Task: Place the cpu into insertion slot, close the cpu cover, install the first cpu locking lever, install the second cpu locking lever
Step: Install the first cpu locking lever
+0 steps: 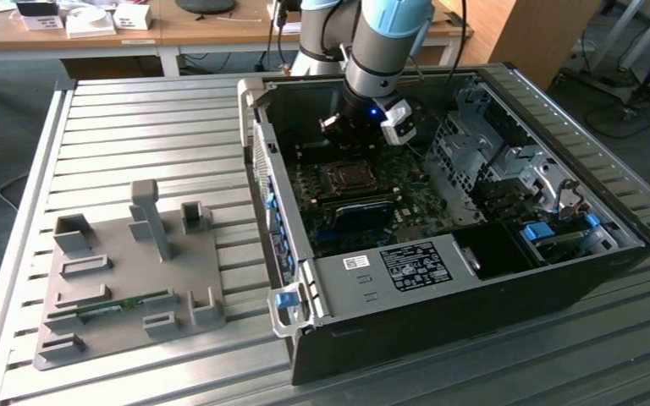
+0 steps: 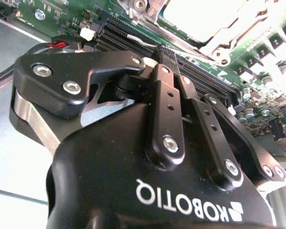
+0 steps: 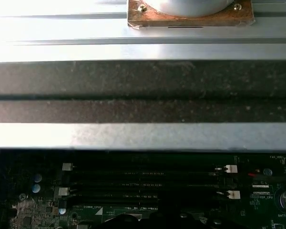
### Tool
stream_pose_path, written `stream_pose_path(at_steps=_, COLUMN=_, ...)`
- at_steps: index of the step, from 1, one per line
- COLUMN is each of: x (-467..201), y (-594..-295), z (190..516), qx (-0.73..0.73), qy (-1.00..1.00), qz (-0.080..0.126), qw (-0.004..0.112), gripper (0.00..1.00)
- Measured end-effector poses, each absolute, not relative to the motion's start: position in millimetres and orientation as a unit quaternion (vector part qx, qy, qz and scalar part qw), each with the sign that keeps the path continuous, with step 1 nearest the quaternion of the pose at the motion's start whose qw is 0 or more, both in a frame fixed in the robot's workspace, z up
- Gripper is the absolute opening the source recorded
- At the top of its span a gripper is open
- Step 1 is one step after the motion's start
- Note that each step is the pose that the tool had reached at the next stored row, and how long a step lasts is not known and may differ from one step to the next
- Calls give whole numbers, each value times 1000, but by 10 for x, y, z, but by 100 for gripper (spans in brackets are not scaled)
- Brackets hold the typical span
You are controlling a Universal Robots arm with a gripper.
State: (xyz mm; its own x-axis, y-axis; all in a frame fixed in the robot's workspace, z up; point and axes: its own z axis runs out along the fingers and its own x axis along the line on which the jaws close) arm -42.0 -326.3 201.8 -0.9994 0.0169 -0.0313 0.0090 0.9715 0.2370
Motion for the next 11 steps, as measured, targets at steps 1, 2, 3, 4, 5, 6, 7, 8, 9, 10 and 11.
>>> stream_pose_path(at_steps=1, x=-420, y=-3262, z=2018, qx=8, qy=993, qz=119, qw=17, gripper=11)
stream_pose_path(at_steps=2, x=-420, y=-3261, z=2018, qx=8, qy=993, qz=119, qw=17, gripper=11)
stream_pose_path(at_steps=3, x=-420, y=-3260, z=2018, qx=8, qy=993, qz=119, qw=17, gripper=11)
stream_pose_path(at_steps=4, x=-420, y=-3260, z=2018, qx=8, qy=993, qz=119, qw=17, gripper=11)
stream_pose_path(at_steps=5, x=-420, y=-3259, z=2017, qx=8, qy=993, qz=119, qw=17, gripper=11)
stream_pose_path(at_steps=6, x=-420, y=-3259, z=2017, qx=8, qy=993, qz=119, qw=17, gripper=11)
stream_pose_path(at_steps=7, x=-420, y=-3258, z=2018, qx=9, qy=993, qz=119, qw=17, gripper=11)
stream_pose_path(at_steps=8, x=-420, y=-3257, z=2018, qx=11, qy=993, qz=119, qw=17, gripper=11)
stream_pose_path(at_steps=9, x=-420, y=-3255, z=2018, qx=12, qy=993, qz=119, qw=17, gripper=11)
stream_pose_path(at_steps=10, x=-420, y=-3254, z=2017, qx=14, qy=993, qz=119, qw=17, gripper=11)
stream_pose_path(at_steps=11, x=-420, y=-3254, z=2017, qx=15, qy=993, qz=119, qw=18, gripper=11)
